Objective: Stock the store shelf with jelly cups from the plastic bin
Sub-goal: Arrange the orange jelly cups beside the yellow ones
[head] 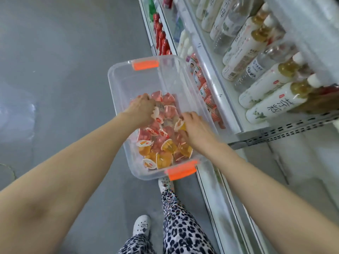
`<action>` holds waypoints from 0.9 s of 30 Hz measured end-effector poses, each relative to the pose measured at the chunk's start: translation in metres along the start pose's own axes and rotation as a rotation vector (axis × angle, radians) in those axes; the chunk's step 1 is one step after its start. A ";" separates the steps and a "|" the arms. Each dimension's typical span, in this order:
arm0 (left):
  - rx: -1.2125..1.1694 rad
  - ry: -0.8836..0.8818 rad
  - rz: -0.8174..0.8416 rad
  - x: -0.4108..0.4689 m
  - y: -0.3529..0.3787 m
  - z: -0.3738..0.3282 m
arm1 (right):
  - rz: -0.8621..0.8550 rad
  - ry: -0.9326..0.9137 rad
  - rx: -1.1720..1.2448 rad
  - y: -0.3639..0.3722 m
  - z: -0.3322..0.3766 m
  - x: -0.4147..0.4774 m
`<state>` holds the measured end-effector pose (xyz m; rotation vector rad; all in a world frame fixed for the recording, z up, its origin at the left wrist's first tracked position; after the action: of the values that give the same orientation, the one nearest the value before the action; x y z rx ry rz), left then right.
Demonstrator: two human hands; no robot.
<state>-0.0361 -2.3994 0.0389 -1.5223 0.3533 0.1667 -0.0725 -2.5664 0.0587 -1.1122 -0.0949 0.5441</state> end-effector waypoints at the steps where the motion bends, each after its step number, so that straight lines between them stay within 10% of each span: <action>1: -0.018 0.026 -0.029 -0.012 -0.010 -0.004 | -0.037 0.002 0.017 -0.010 0.004 -0.012; 13: -0.209 0.407 -0.353 -0.160 -0.110 -0.133 | -0.596 0.268 0.203 -0.107 0.000 -0.257; 27: -0.256 1.033 -0.547 -0.339 -0.198 -0.450 | -1.056 0.459 0.020 -0.209 -0.038 -0.603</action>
<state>-0.3447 -2.8176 0.3325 -1.8069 0.7183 -1.0759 -0.5045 -2.9438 0.3401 -0.9832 -0.2521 -0.6484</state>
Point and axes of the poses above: each hand's wrist, its own x-axis towards the middle knuckle, its own y-axis out of the palm, z = x × y, the point moved 8 cm from there along x, towards the middle knuckle, and after that the axes turned 12 degrees about x, right-handed, at the moved point
